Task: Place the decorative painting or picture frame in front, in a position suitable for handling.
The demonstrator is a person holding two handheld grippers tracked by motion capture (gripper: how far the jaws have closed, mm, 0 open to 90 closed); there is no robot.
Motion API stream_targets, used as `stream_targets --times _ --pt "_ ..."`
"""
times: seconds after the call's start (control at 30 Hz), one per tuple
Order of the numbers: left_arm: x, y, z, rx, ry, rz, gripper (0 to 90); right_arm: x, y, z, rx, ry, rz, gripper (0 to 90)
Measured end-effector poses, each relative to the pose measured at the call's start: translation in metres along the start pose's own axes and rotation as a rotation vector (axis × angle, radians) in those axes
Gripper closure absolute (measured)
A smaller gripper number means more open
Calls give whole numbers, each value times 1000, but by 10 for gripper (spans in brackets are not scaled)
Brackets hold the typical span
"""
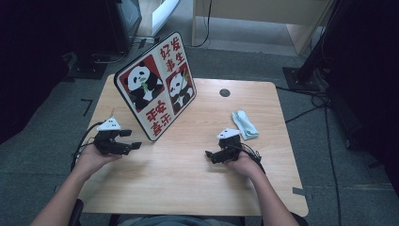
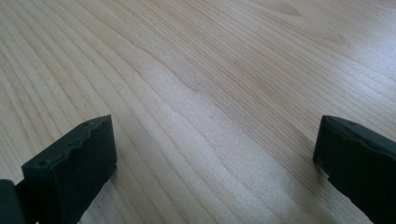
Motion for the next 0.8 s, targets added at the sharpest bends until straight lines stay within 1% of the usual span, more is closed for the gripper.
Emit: stream_targets --times 0.07,0.13,0.17,0.27,0.33,0.43,0.47,0.57,0.63,0.7,0.8 --pt "-1 -2 1 6 6 -3 293 0 0 0 0 0 0 0" --pt "-2 -4 0 3 17 4 295 0 0 0 0 0 0 0" --pt "-2 -4 0 9 19 5 289 0 0 0 0 0 0 0" --pt "-2 -5 -1 32 12 -11 279 0 0 0 0 0 0 0" --pt "-2 -9 1 29 11 -13 282 0 0 0 0 0 0 0" --pt "-3 -20 8 4 16 5 288 0 0 0 0 1 0 0" --pt "-3 -23 9 5 17 9 297 0 0 0 0 0 0 0" --pt "-3 -33 15 -2 10 1 312 0 0 0 0 1 0 0" --pt "-2 -39 18 -8 9 6 318 0 0 0 0 1 0 0" --pt "-1 -47 22 -10 6 21 327 0 0 0 0 1 0 0" --pt "0 -55 26 -22 4 23 339 0 0 0 0 1 1 0"
Point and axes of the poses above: each handheld gripper's, and its own axes: z roughly backward along the jaws, y roughly out of its underside, x roughly to its left, the point moved 4 cm from there along -z, roughly forward along the jaws, and after that the axes turned 7 degrees about z, right-handed, at the moved point
